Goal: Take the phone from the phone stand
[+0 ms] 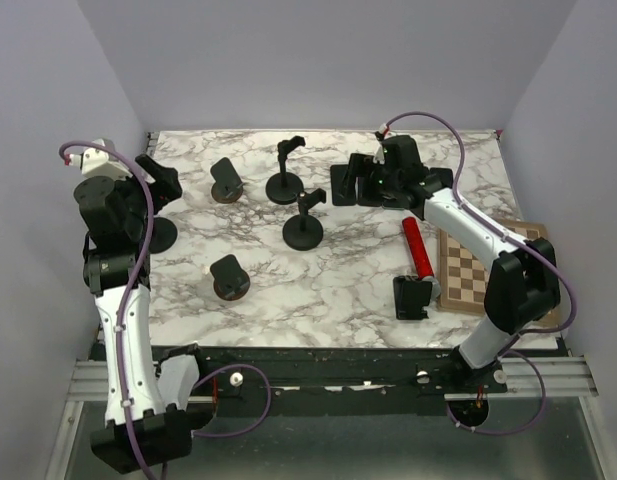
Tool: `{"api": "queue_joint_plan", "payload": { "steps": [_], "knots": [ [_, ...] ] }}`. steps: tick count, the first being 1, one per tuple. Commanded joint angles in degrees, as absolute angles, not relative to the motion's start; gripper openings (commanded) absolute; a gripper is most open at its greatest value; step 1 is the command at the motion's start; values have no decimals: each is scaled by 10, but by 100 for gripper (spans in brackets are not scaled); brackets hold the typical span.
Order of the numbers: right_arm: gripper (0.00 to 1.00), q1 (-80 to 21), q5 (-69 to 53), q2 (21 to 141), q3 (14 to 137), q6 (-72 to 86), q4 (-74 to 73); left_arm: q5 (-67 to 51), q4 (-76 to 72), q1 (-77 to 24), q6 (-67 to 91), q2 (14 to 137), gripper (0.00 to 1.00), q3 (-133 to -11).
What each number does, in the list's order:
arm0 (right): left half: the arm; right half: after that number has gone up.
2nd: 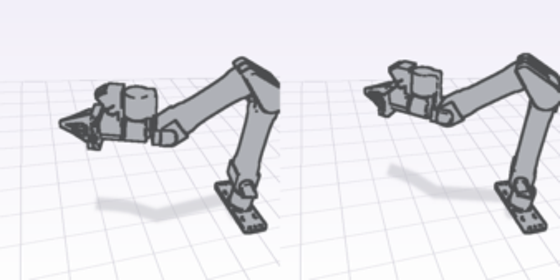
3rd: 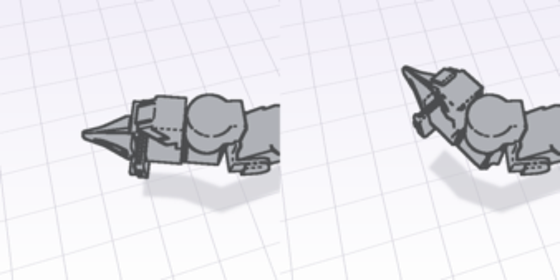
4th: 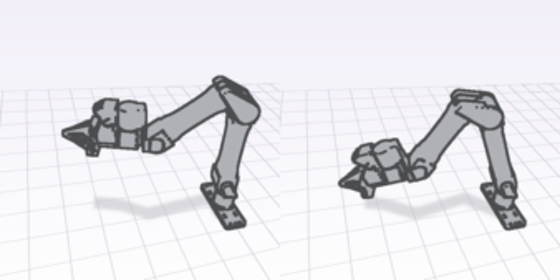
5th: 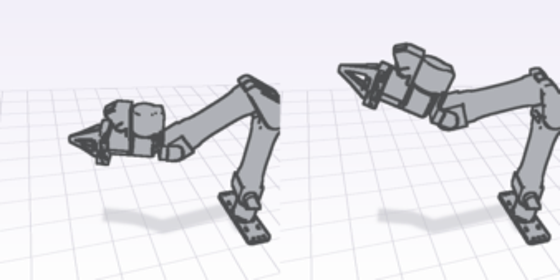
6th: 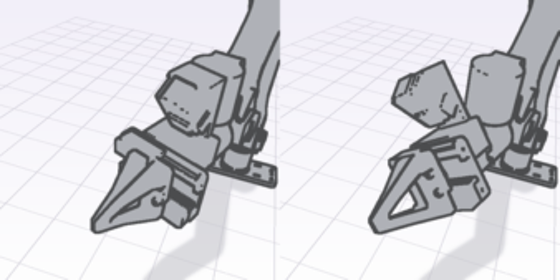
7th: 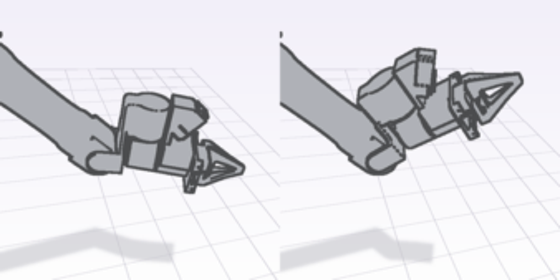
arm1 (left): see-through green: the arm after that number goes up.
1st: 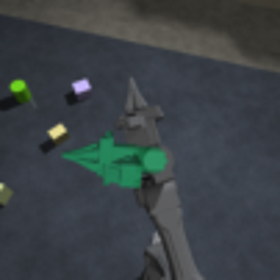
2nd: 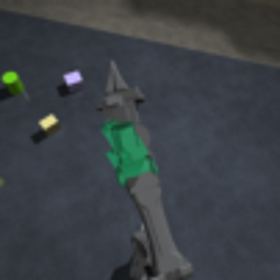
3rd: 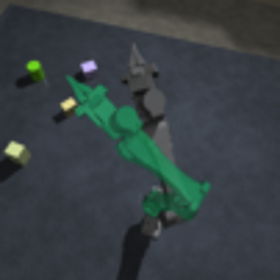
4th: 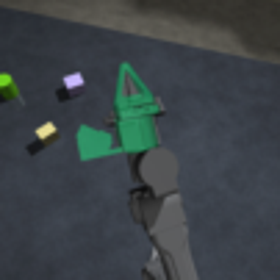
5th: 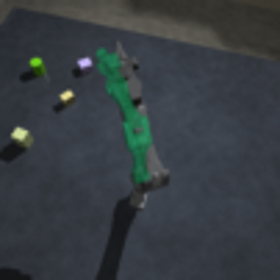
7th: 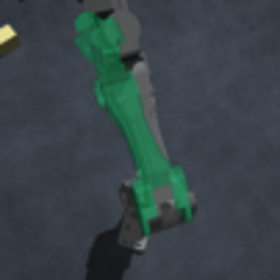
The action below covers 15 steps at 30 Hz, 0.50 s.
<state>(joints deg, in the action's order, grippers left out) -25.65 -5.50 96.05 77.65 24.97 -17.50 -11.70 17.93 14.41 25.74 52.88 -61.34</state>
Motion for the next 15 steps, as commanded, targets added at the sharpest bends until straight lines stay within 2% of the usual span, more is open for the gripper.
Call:
{"api": "queue_joint_plan", "payload": {
  "steps": [1, 5, 15],
  "knots": [
    [100, -255, -108, 931, 761, 253, -138, 10, 275, 181, 237, 496, 97, -629],
    [100, -256, -117, 912, 752, 256, -127, -49, 292, 279, 262, 496, 98, -623],
    [100, -255, -114, 874, 738, 250, -115, -43, 167, 299, 193, 573, 98, -581]
  ]
}}
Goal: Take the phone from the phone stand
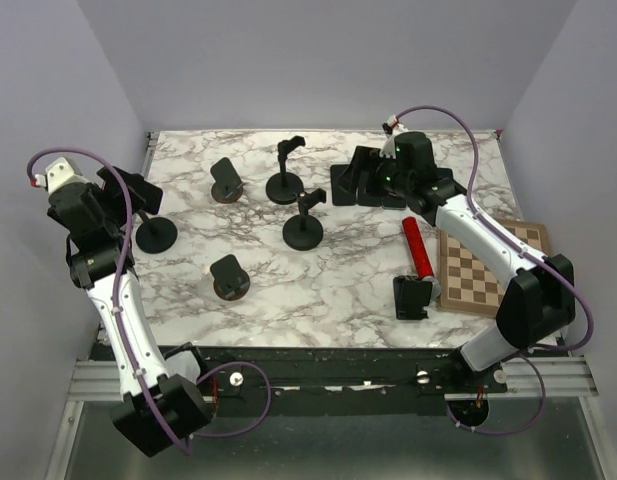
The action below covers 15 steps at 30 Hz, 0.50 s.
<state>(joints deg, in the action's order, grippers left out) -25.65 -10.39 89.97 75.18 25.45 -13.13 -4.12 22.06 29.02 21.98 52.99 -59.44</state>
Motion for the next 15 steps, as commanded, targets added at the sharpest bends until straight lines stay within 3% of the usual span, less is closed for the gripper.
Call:
{"api": "queue_joint_plan", "payload": {
  "steps": [1, 8, 15],
  "knots": [
    [100, -255, -115, 871, 735, 249, -112, -35, 169, 301, 195, 589, 98, -586],
    [100, -255, -106, 866, 734, 238, -110, -37, 150, 315, 163, 656, 98, -601],
    [100, -256, -117, 866, 729, 237, -103, -166, 49, 336, 125, 690, 96, -578]
  ]
}}
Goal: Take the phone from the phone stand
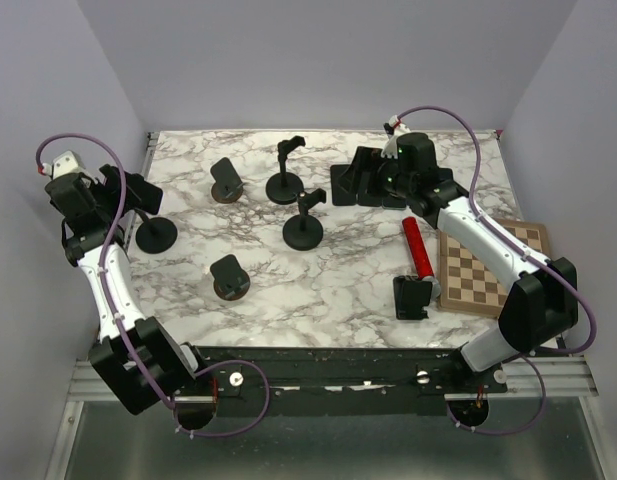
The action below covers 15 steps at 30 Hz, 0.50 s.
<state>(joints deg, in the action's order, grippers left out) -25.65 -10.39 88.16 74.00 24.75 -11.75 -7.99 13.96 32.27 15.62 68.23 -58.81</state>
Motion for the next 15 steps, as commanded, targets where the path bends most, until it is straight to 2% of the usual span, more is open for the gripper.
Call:
{"api": "queue_joint_plan", "payload": {
  "steps": [1, 3, 6, 15],
  "knots": [
    [100, -255, -118, 867, 729, 236, -103, -176, 28, 341, 130, 690, 94, -571],
    [100, -256, -118, 867, 729, 235, -101, -210, -8, 345, 138, 691, 87, -563],
    [100, -256, -116, 867, 729, 233, -101, -214, -26, 346, 140, 696, 70, -563],
    [100, -255, -125, 866, 728, 229, -97, -293, -66, 352, 140, 738, 44, -557]
  ]
}}
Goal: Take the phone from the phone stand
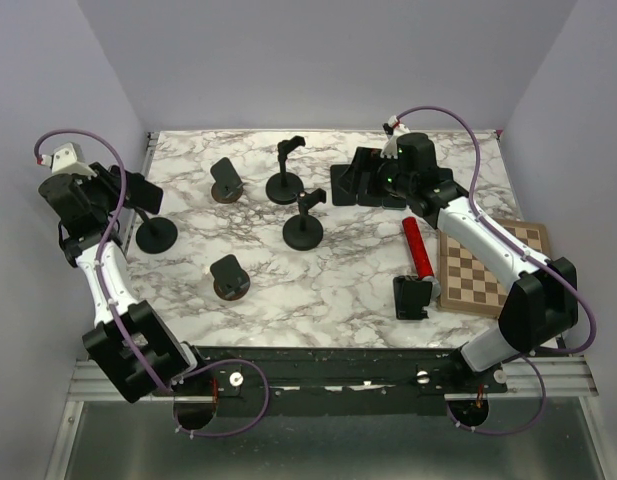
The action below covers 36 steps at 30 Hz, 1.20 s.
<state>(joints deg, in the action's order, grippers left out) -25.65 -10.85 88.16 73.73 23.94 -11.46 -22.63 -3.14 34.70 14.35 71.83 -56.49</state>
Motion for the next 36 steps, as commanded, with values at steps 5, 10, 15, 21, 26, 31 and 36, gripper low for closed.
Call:
{"api": "queue_joint_plan", "payload": {
  "steps": [5, 10, 15, 21, 26, 31, 36],
  "knots": [
    [100, -256, -127, 869, 729, 226, -96, -326, -96, 353, 143, 732, 29, -537],
    [100, -256, -128, 875, 729, 225, -95, -367, -92, 353, 149, 725, 10, -545],
    [100, -256, -125, 879, 733, 223, -96, -401, -112, 350, 175, 685, 0, -518],
    [100, -256, -106, 878, 743, 217, -104, -465, -139, 314, 219, 623, 0, -473],
    [100, -256, -100, 878, 756, 214, -115, -514, -151, 265, 241, 622, 0, -472],
    [100, -262, -87, 871, 773, 203, -131, -574, -96, 190, 175, 668, 0, -514],
    [100, -299, -50, 872, 812, 180, -157, -628, -85, 144, 159, 738, 0, -561]
  ]
}}
